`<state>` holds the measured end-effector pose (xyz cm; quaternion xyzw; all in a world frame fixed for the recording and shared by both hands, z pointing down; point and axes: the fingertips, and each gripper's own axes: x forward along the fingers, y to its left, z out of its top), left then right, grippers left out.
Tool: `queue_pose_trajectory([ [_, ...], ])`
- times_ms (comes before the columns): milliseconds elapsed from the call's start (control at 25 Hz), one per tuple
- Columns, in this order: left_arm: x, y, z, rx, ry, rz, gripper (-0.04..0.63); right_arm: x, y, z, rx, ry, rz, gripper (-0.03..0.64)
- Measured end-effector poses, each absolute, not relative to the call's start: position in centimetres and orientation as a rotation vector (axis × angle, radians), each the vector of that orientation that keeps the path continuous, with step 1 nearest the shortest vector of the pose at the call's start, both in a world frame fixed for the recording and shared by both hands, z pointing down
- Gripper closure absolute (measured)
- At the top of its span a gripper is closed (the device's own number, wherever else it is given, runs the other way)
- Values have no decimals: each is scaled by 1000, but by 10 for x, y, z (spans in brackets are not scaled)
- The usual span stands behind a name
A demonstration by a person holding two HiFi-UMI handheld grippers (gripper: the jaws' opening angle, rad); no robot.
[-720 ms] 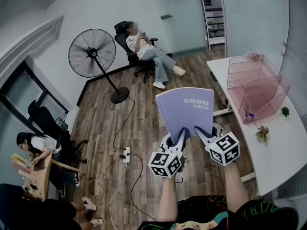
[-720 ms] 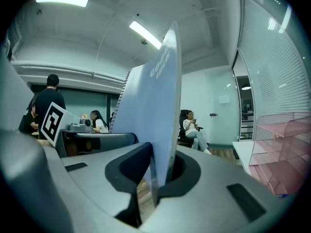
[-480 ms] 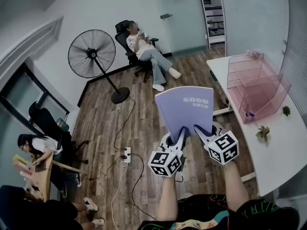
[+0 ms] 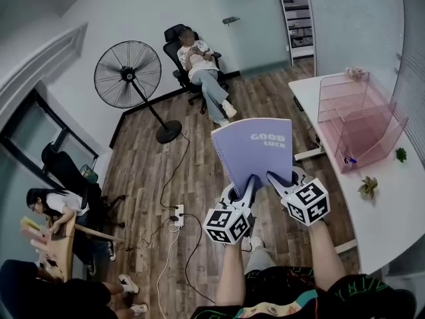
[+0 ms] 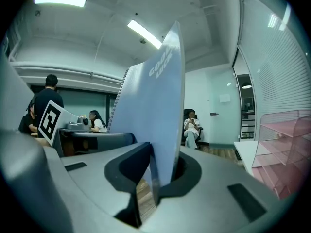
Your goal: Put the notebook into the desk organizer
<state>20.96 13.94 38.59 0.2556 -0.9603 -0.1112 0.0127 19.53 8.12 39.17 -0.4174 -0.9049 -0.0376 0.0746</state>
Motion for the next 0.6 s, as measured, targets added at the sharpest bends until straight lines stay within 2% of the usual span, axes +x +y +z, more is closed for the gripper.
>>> queue_pose_trajectory([
  [600,91,175,420,852,-2916,-416,545,80,115,425,-1135,-2680,-93,554],
])
